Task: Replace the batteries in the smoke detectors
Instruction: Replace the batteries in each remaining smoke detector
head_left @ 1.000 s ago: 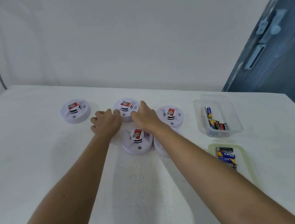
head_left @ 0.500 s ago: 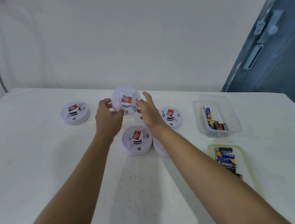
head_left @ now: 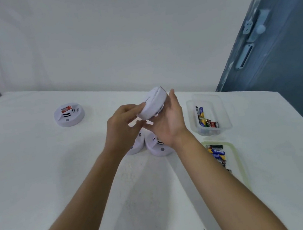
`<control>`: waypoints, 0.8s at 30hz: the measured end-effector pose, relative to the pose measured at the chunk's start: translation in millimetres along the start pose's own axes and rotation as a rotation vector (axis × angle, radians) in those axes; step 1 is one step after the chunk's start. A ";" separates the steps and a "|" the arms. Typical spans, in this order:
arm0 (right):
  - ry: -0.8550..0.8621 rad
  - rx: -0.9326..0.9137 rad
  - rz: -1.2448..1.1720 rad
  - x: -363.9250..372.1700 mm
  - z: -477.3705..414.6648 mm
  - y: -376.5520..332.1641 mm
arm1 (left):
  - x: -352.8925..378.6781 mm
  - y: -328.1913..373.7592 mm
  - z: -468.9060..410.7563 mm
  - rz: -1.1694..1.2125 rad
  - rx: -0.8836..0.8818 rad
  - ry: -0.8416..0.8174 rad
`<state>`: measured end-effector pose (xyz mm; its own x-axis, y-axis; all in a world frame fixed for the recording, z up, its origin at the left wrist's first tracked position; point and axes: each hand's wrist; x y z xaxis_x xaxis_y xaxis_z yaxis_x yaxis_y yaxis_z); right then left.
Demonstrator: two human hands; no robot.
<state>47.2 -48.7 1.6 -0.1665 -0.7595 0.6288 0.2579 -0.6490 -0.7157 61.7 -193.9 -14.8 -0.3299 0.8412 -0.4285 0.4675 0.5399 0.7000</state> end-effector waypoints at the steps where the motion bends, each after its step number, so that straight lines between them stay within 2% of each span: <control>1: -0.001 0.007 -0.050 -4.6 2.9 -3.1 | 1.9 2.1 3.6 -0.026 0.052 -0.009; 4: 0.018 -0.019 -0.204 -18.3 11.8 -14.2 | 6.2 16.2 13.2 -0.034 0.111 -0.089; 6: 0.026 -0.037 -0.221 -29.1 17.5 -20.4 | 10.2 27.3 18.3 -0.011 0.097 -0.158; 10: 0.035 -0.049 -0.141 -48.6 31.3 -28.2 | 24.5 50.5 20.7 0.031 -0.007 -0.133; 14: 0.024 -0.126 -0.058 -64.3 43.8 -34.7 | 39.4 77.8 19.9 0.077 -0.224 -0.114; 24: 0.045 -0.254 0.138 -93.0 67.2 -50.3 | 74.1 114.9 38.1 0.141 -0.330 -0.128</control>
<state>113.7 57.5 -0.5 -0.1899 -0.8389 0.5101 0.0356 -0.5251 -0.8503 122.2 -68.4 12.1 -0.1661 0.9147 -0.3684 0.2046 0.3974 0.8945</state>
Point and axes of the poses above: each hand's wrist, its own z-axis away from the middle knuckle, its own x-axis out of the palm, y = z × x, and after that the axes turned 6 degrees about y, right-handed
